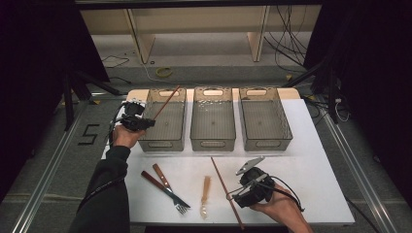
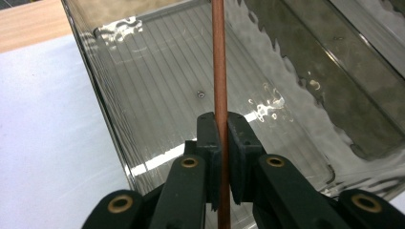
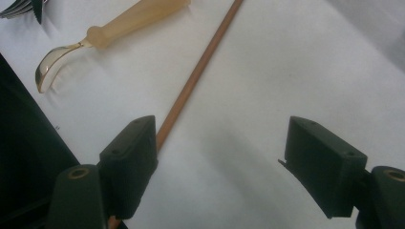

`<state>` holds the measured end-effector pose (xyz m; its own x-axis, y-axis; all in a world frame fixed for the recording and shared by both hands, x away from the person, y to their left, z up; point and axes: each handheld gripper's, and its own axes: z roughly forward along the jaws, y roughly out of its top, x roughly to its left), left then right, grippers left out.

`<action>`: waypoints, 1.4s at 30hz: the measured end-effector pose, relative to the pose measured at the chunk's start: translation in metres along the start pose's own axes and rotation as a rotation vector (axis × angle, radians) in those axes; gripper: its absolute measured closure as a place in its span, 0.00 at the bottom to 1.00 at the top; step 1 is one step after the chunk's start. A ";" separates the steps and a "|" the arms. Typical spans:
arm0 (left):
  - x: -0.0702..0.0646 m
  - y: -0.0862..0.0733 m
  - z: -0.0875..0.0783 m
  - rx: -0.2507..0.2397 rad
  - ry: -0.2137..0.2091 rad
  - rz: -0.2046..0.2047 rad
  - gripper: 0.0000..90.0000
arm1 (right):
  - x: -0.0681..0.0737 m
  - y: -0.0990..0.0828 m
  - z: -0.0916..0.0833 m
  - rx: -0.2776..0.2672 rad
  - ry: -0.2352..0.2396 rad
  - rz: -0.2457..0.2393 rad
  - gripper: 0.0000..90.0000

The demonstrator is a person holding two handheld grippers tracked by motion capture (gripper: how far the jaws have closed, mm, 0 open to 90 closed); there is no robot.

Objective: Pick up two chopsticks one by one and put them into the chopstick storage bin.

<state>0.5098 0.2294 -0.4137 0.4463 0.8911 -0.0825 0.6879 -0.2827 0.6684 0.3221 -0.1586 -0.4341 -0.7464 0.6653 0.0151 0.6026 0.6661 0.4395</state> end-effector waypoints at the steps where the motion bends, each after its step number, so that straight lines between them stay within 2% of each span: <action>1: 0.000 0.000 0.002 -0.002 0.001 -0.009 0.94 | 0.000 0.000 0.000 0.000 -0.001 0.000 0.31; 4: 0.000 0.000 0.005 0.005 0.012 -0.031 0.93 | 0.000 0.000 0.000 -0.001 0.001 0.003 0.31; 7: -0.001 0.002 0.006 0.011 0.015 -0.054 0.74 | 0.000 0.000 0.000 -0.001 -0.001 0.001 0.30; 10: -0.003 0.002 0.003 -0.008 -0.009 -0.063 0.59 | 0.000 0.000 -0.001 -0.004 0.001 0.008 0.31; 11: -0.004 0.002 0.001 -0.009 -0.017 -0.060 0.59 | 0.000 0.000 -0.001 -0.004 0.001 0.008 0.31; 12: -0.005 0.002 -0.001 -0.014 -0.031 -0.061 0.55 | 0.000 0.000 -0.001 -0.004 0.001 0.009 0.31; 13: -0.007 0.002 -0.004 -0.028 -0.052 -0.056 0.47 | -0.001 0.000 -0.002 -0.006 -0.001 0.008 0.31; 14: -0.009 0.002 -0.006 -0.035 -0.060 -0.060 0.47 | -0.001 0.000 -0.002 -0.006 -0.001 0.008 0.31; 16: -0.013 0.002 -0.013 -0.054 -0.089 -0.046 0.38 | 0.000 0.001 -0.001 -0.002 0.000 0.011 0.31; 23: -0.032 -0.007 -0.039 -0.145 -0.174 -0.007 0.29 | 0.001 0.003 0.000 0.018 0.003 0.007 0.31; 28: -0.046 -0.014 -0.053 -0.173 -0.211 0.054 0.25 | 0.003 0.005 0.002 0.046 0.010 0.001 0.31; 31: -0.054 -0.022 -0.060 -0.196 -0.241 0.064 0.23 | 0.005 0.008 0.004 0.062 0.008 -0.008 0.31; 35: -0.062 -0.027 -0.062 -0.184 -0.237 0.092 0.21 | 0.008 0.011 0.006 0.076 0.009 -0.017 0.32; 42: -0.072 -0.038 -0.065 -0.190 -0.256 0.101 0.19 | 0.012 0.014 0.008 0.102 0.013 -0.028 0.35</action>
<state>0.4143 0.1991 -0.3847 0.6527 0.7371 -0.1752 0.5246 -0.2730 0.8064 0.3245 -0.1386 -0.4351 -0.7664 0.6422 0.0162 0.6069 0.7155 0.3460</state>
